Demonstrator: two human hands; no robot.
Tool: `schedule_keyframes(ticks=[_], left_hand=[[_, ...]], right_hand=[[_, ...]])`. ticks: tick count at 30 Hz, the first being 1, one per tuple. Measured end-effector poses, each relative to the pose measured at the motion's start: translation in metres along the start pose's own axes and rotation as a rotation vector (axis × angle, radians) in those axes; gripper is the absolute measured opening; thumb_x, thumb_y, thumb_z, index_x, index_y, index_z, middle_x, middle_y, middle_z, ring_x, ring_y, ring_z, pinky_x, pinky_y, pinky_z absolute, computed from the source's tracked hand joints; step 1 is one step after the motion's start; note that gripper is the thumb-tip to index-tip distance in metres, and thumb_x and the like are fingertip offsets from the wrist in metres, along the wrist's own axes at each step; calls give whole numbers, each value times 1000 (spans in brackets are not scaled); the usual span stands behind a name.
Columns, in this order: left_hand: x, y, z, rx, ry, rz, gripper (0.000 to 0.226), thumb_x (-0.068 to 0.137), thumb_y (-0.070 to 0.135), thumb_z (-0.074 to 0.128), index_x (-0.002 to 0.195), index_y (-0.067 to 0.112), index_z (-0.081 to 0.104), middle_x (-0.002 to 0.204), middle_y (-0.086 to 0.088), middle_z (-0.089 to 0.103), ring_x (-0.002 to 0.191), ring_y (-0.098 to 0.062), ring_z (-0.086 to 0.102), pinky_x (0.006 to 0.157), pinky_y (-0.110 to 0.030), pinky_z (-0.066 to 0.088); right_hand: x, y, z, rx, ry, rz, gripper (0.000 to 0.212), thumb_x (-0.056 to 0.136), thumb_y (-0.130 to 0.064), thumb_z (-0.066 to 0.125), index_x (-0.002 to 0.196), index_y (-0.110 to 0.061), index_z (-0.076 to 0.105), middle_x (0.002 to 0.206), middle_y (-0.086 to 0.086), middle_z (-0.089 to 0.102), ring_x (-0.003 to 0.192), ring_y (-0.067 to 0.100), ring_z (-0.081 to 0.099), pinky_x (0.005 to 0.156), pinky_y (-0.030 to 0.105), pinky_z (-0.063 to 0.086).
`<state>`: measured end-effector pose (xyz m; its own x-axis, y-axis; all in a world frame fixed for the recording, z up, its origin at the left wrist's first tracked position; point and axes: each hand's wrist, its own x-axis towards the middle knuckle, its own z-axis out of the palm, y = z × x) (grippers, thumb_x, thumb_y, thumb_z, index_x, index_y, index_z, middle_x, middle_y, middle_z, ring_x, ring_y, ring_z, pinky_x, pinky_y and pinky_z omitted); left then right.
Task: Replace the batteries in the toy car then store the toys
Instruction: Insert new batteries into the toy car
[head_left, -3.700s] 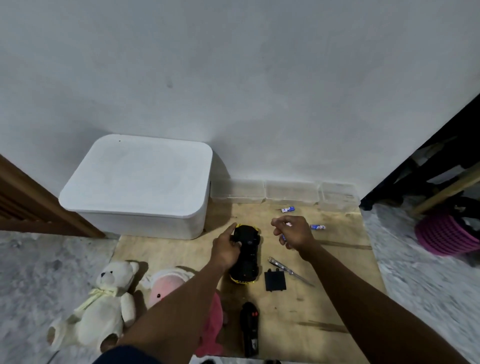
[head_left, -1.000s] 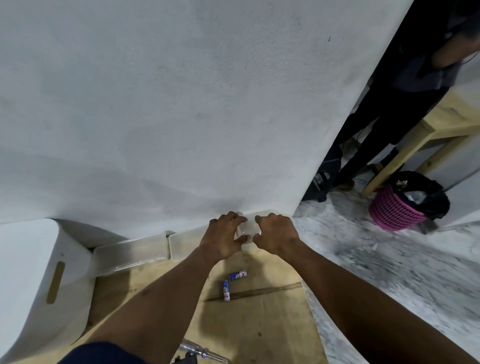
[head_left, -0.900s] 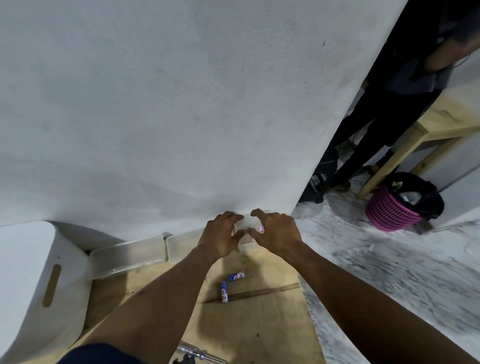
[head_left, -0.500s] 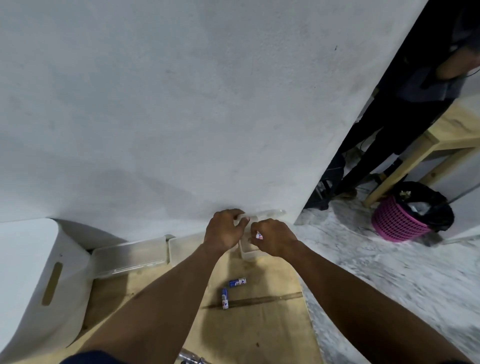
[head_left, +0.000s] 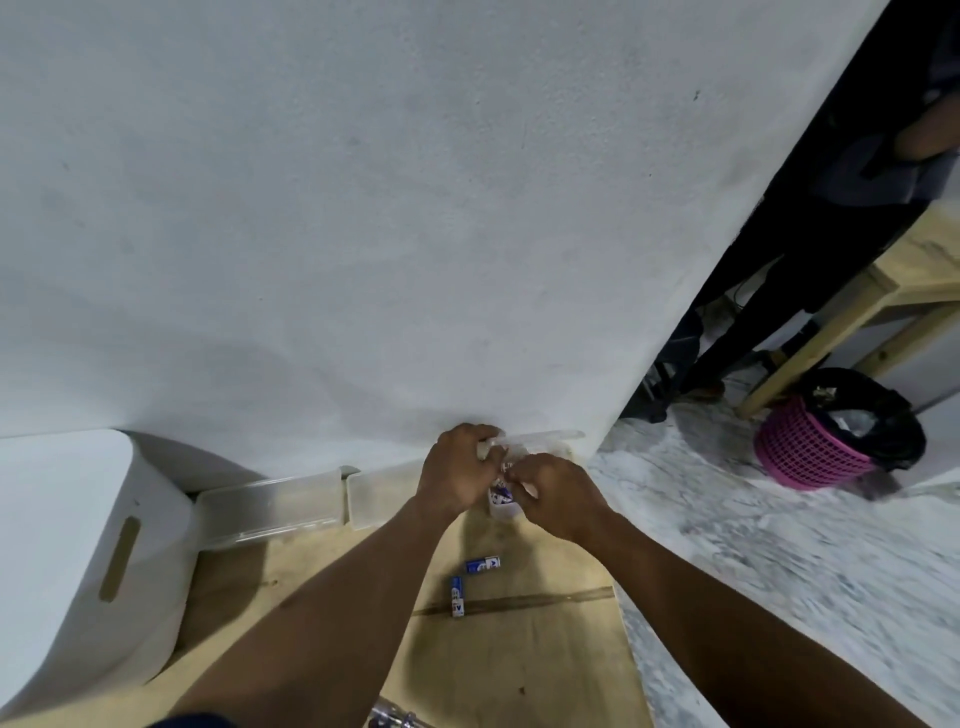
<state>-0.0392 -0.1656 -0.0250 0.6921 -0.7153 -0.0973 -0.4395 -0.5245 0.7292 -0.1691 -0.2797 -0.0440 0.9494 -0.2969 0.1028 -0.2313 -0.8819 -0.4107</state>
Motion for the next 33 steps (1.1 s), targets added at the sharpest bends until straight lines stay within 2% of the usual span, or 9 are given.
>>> schedule_keyframes(ticks=[3,6,9,12,14,19,22,27,33], left_hand=[[-9,-2,1,49,-52,24,35,91,28,62,126,24,67,128,4,64,116,-15,60,98,-26,46],[-19,-10,2,134,-111,41,44,87,29,67,131,27,62,133,6,59,121,-15,56,102,-30,45],[-27,-12,1,345,-189,94,52,86,34,66,136,33,55,139,8,53,127,-17,51,102,-36,43],[-33,-11,-3,519,-291,139,58,86,41,61,143,35,48,147,5,44,135,-20,42,103,-42,37],[-35,-12,-6,582,-327,155,61,88,44,59,147,35,42,154,4,36,141,-20,33,109,-48,31],[-38,-11,-11,598,-357,174,63,91,41,57,150,33,38,159,5,30,148,-19,20,113,-53,25],[-45,-13,-10,550,-319,176,60,91,45,55,148,32,41,158,4,31,148,-18,19,115,-53,23],[-69,-36,-18,431,-140,112,47,91,31,52,138,33,52,145,6,44,140,-13,32,111,-41,27],[-112,-88,-62,337,48,-13,37,87,25,60,123,32,63,123,7,57,120,-16,51,93,-36,35]], right_hand=[[-26,-8,-11,4,388,-138,17,85,-23,62,91,-21,77,74,-8,67,69,7,58,54,18,44],[-33,-9,-18,37,516,-93,12,80,-14,70,91,-17,74,82,-7,64,74,6,57,53,17,43],[-32,-5,-16,-2,303,44,28,81,-22,70,109,-23,69,100,-9,61,94,10,58,55,21,47],[-32,2,-6,-68,-6,80,48,77,-28,71,124,-25,63,117,-4,59,111,19,56,74,30,51],[-30,4,-1,-93,-111,107,52,77,-28,74,127,-25,61,126,-3,57,117,21,53,84,31,49],[-22,-1,4,-158,-85,130,47,79,-20,76,123,-25,60,127,-3,55,117,21,51,78,24,41],[-23,-1,9,-193,-71,145,49,78,-18,80,122,-25,61,127,-1,58,115,23,54,82,29,49],[-27,-5,15,-251,-79,170,50,81,-19,77,128,-24,59,131,0,57,119,24,53,87,31,49],[-33,-25,10,-208,6,211,47,76,-17,77,121,-16,66,122,5,63,110,28,60,79,41,53]])
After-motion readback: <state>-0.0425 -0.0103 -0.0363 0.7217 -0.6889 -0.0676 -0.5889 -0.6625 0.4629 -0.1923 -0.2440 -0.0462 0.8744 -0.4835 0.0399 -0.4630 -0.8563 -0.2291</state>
